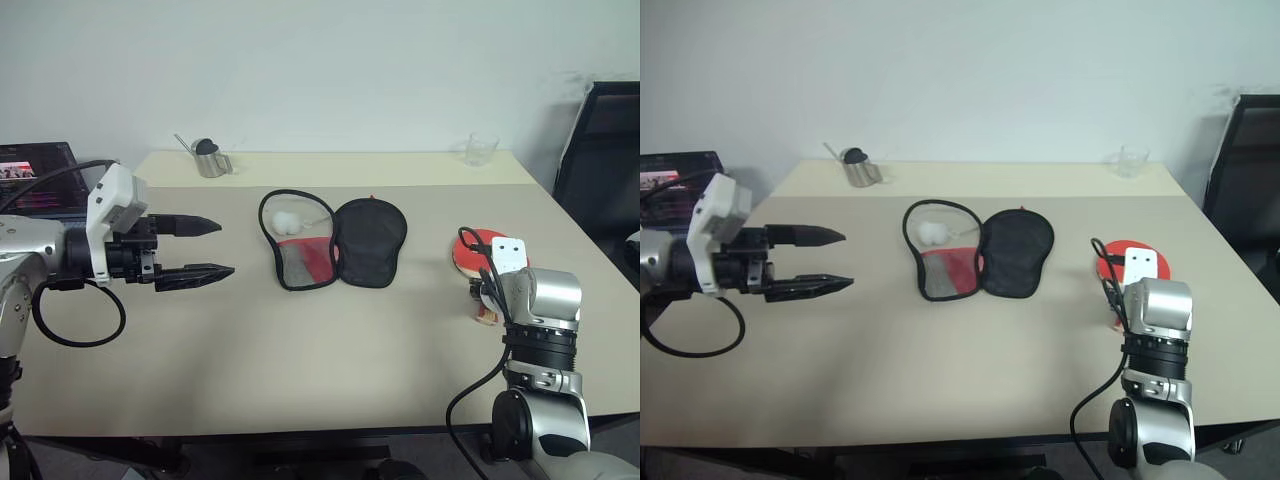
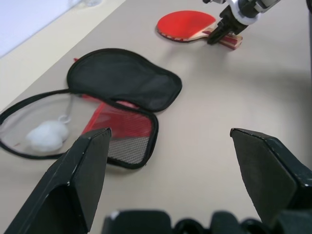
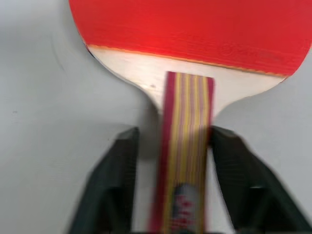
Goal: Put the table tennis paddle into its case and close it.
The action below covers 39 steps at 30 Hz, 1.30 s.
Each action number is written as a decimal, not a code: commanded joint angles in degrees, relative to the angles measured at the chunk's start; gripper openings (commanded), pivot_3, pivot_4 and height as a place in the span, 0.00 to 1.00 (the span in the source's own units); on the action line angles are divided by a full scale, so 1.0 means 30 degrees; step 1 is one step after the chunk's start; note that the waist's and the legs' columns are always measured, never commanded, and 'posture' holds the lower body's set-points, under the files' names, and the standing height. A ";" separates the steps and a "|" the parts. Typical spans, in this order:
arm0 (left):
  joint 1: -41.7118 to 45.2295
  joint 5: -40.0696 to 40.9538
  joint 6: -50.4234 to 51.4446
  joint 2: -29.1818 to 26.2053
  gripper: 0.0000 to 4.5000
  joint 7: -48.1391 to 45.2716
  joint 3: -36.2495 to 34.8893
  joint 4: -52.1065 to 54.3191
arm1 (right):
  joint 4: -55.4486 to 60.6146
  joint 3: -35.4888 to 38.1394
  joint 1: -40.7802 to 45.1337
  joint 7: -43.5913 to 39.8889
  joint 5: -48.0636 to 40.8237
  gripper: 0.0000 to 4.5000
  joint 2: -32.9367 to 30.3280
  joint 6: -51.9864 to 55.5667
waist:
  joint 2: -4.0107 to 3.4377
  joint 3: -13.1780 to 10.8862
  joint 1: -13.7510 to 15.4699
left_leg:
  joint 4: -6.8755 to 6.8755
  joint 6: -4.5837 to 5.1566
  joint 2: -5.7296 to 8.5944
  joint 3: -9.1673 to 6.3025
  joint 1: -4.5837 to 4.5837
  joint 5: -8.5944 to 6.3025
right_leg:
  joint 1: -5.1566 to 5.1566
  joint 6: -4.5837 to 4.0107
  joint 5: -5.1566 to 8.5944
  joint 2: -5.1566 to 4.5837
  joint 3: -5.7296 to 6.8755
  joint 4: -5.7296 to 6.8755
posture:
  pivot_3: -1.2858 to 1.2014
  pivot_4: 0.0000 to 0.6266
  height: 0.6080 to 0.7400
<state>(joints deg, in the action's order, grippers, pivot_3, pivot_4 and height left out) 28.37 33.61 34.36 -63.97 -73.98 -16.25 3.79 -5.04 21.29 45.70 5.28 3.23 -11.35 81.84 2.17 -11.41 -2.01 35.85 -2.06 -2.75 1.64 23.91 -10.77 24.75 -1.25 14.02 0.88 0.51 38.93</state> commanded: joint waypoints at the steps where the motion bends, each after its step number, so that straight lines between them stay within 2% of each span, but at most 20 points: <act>1: -0.0526 0.0106 -0.0305 -0.0247 0.95 0.0261 -0.0996 0.0382 | -0.0226 -0.0112 -0.0138 0.0015 -0.0128 0.24 -0.0149 -0.0369 | 0.0014 0.0008 0.0002 | -0.0001 0.0000 0.0000 0.0005 -0.0001 0.0000 | -0.0001 0.0000 0.0000 -0.0006 -0.0006 -0.0002 | 0.52 0.24 1.00; 29: 0.0184 0.1061 -0.0408 0.0851 0.95 0.2286 -0.1167 0.0888 | -0.0280 -0.1733 0.0917 -0.0908 -0.0358 0.23 -0.0915 -0.1397 | 0.0028 0.0016 -0.0149 | -0.0021 0.0000 -0.0007 0.0031 0.0069 0.0000 | 0.0103 0.0002 -0.0002 -0.0007 -0.0026 0.0005 | 0.52 0.24 1.00; 39: -0.0307 0.1124 -0.0200 0.0719 0.95 0.2429 -0.1575 0.0991 | -0.1741 -0.2670 0.3420 -0.1884 -0.1469 0.23 0.0226 -0.3609 | 0.0023 0.0012 -0.0369 | -0.0033 0.0000 -0.0010 0.0031 0.0147 0.0000 | 0.0185 0.0001 -0.0002 0.0004 -0.0025 0.0008 | 0.52 0.24 1.00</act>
<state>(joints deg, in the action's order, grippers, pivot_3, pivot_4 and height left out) 27.26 36.08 34.33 -61.08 -66.90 -18.49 4.99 -11.25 14.42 53.29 0.38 0.35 -11.29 73.90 2.24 -11.37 -3.11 35.75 -2.06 -2.78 1.73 24.35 -10.77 25.30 -1.25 14.02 0.89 0.43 38.95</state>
